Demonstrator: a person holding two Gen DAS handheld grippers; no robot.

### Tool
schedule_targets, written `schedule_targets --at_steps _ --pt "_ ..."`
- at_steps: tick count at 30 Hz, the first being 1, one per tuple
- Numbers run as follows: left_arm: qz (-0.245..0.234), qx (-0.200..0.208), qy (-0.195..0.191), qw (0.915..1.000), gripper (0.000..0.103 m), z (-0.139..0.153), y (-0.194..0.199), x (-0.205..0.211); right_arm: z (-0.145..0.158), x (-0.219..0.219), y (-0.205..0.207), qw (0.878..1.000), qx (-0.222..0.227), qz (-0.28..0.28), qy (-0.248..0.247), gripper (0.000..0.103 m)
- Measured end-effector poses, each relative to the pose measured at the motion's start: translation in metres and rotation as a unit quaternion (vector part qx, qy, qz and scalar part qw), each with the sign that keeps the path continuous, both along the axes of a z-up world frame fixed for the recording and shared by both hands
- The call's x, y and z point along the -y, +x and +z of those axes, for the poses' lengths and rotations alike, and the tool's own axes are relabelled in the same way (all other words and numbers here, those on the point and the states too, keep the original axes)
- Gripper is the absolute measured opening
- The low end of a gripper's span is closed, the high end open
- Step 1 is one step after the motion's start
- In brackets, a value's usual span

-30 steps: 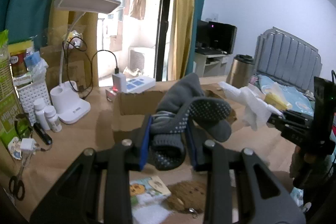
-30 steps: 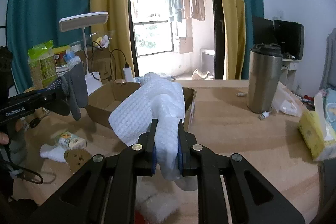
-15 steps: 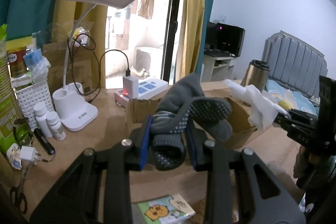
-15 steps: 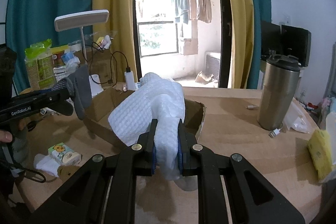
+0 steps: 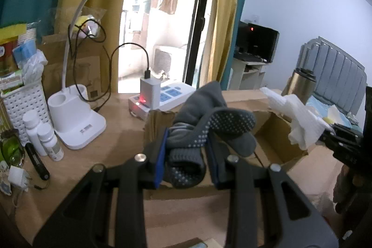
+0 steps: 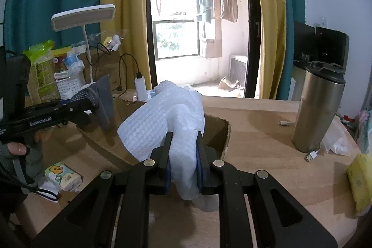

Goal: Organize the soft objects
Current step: 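Carry the socks in the left gripper and towel in the right gripper over the box, then open the left gripper to drop the socks while the right gripper drops the towel into the box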

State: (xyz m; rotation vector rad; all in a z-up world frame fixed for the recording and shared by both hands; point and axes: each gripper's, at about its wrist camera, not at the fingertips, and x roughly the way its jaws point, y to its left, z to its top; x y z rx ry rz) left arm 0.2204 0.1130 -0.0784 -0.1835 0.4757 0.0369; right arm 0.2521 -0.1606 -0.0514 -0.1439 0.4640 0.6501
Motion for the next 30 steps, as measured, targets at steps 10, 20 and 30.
schedule_targets --at_steps 10,20,30 --pt "-0.001 -0.060 -0.014 0.9981 0.033 -0.022 0.026 -0.003 -0.010 -0.011 0.021 1.000 -0.017 0.004 -0.011 0.016" --pt "-0.002 -0.121 0.057 0.9910 0.034 -0.036 0.036 0.019 -0.024 -0.024 0.036 0.998 -0.049 0.000 -0.042 0.016" --pt "-0.014 -0.133 0.042 0.9901 0.036 -0.035 0.035 0.017 -0.028 -0.023 0.040 0.997 -0.062 -0.010 -0.043 0.038"
